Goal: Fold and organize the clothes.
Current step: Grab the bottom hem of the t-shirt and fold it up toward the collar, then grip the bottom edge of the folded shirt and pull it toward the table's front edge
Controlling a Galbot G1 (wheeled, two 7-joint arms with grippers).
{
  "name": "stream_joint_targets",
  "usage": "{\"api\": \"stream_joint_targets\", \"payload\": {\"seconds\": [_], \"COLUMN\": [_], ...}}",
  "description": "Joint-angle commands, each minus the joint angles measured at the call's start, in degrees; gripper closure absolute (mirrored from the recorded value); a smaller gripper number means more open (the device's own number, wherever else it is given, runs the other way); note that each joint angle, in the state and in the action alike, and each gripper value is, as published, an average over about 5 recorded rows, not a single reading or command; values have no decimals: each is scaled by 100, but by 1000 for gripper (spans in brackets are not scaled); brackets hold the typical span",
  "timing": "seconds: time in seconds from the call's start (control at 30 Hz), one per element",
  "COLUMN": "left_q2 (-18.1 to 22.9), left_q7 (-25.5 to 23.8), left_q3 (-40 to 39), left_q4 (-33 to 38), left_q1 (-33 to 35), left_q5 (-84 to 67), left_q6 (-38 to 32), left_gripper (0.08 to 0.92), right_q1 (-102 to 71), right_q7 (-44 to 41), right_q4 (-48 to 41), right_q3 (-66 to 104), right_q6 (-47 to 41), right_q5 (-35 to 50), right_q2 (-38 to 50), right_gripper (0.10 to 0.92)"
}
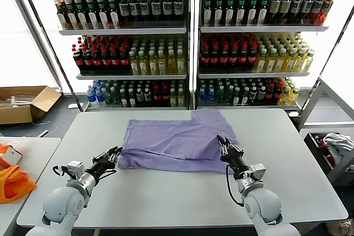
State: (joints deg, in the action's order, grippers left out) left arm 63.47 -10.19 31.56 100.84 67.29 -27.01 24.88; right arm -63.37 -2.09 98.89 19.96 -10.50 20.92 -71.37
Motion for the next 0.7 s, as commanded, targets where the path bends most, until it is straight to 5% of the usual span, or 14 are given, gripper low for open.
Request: {"api": "stream_joint_targets", "payload": {"seconds": [0.03,0.43,0.53,0.7], "left_q2": [-77,268,264,235], "left_q7": [-48,119,125,130], "left_q3": [173,-145,-160,-141], "left_q4": [395,134,10,-108], "left_q1": [398,614,539,528], "left_q5": [101,289,256,103], "left_q6": [-54,-61,-59,-46], "left_gripper": [587,245,192,184], "right_q1": [-407,-1664,-1699,-1651], "right_q7": [270,826,802,738], "right_q4": [211,865,914,939], "right_q3": [141,645,590,476], "right_q6": [-411,-1141,-1165,-1079], "right_q5": [-454,-609,-615,-634], "right_q2": [112,176,150,96], "right_gripper": [549,228,244,381]}}
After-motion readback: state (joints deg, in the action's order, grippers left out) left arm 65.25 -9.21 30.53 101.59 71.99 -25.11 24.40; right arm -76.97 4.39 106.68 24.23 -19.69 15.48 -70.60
